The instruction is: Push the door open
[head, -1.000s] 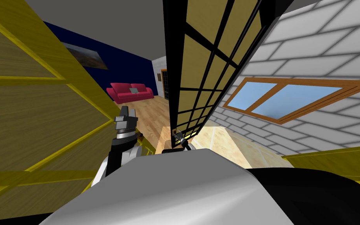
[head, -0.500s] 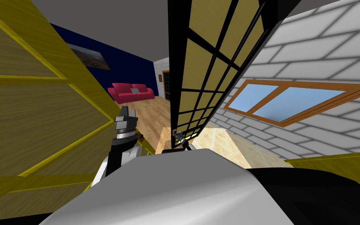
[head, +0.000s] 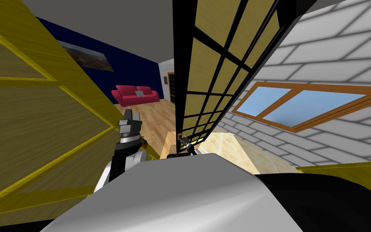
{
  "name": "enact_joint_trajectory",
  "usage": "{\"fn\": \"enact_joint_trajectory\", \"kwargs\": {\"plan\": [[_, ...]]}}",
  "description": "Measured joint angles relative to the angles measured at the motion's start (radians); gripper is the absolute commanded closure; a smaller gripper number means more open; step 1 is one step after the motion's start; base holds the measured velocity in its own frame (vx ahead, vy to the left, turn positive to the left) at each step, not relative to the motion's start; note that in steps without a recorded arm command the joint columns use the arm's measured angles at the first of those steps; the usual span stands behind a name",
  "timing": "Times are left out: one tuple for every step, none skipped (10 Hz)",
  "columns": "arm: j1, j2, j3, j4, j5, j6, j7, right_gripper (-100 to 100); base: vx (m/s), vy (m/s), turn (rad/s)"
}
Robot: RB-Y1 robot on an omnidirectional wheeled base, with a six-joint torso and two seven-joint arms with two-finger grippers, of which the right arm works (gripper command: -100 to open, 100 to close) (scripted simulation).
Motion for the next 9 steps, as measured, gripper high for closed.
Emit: {"fn": "enact_joint_trajectory", "kwargs": {"plan": [[-0.035,0.005,-0.014,0.056,-0.01,-0.025,0.005,100,0.0,0.004,0.012],[-0.031,0.003,-0.015,0.058,-0.011,-0.038,0.007,100,0.008,-0.002,-0.004],[-0.019,0.002,-0.01,0.039,-0.007,-0.032,0.005,100,0.005,-0.005,0.002],[0.017,-0.007,0.009,-0.031,0.004,0.005,-0.013,100,0.006,-0.012,-0.011],[-0.02,0.005,-0.005,0.029,-0.005,-0.014,-0.004,100,0.007,0.009,0.017],[-0.001,0.0,0.001,-0.001,-0.002,-0.004,-0.008,100,0.036,0.045,0.044],[0.005,-0.002,0.013,-0.009,-0.007,-0.008,-0.021,100,0.078,0.015,0.034],[0.012,-0.002,0.024,-0.012,-0.014,-0.02,-0.036,100,0.094,-0.011,0.042],[0.019,-0.007,0.035,-0.021,-0.02,-0.027,-0.057,100,0.108,-0.006,0.033]]}}
